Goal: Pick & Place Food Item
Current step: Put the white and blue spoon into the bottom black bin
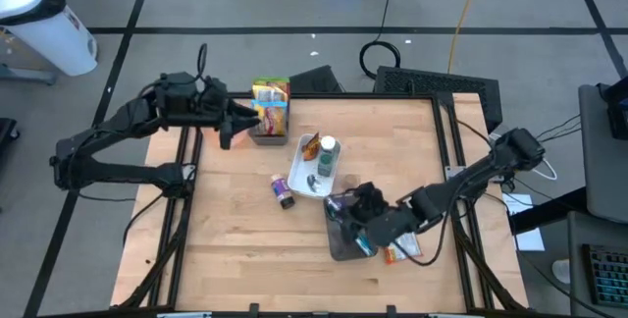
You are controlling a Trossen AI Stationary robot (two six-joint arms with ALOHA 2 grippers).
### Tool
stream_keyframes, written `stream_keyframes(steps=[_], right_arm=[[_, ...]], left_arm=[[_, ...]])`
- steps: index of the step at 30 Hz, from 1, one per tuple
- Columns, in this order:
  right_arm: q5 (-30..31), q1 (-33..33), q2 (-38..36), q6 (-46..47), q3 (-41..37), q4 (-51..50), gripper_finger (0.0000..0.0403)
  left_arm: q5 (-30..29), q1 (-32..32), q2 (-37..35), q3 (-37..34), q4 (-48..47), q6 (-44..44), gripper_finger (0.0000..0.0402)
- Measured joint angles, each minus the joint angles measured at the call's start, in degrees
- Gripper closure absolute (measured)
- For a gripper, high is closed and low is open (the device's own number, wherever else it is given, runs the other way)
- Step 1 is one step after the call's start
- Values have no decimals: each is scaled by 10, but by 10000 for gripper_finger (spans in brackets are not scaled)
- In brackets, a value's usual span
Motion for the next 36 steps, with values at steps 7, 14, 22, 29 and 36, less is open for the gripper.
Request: stream_keyframes(steps=[7, 14, 22, 29, 36], right_arm=[[-116, 13, 34, 50, 115, -213, 386], [-123, 48, 50, 189, 120, -237, 386], [-113, 73, 102, 263, 119, -281, 386], [-101, 57, 130, 253, 119, -287, 386], [-119, 36, 155, 210, 119, -283, 386]], left_arm=[[0, -6, 9, 0, -34, -14, 256], [-9, -24, 25, 0, -41, -22, 256], [-40, -43, 55, 0, -42, -29, 256], [-40, -57, 77, -1, -38, -32, 256], [-40, -65, 78, -1, -39, -34, 256]])
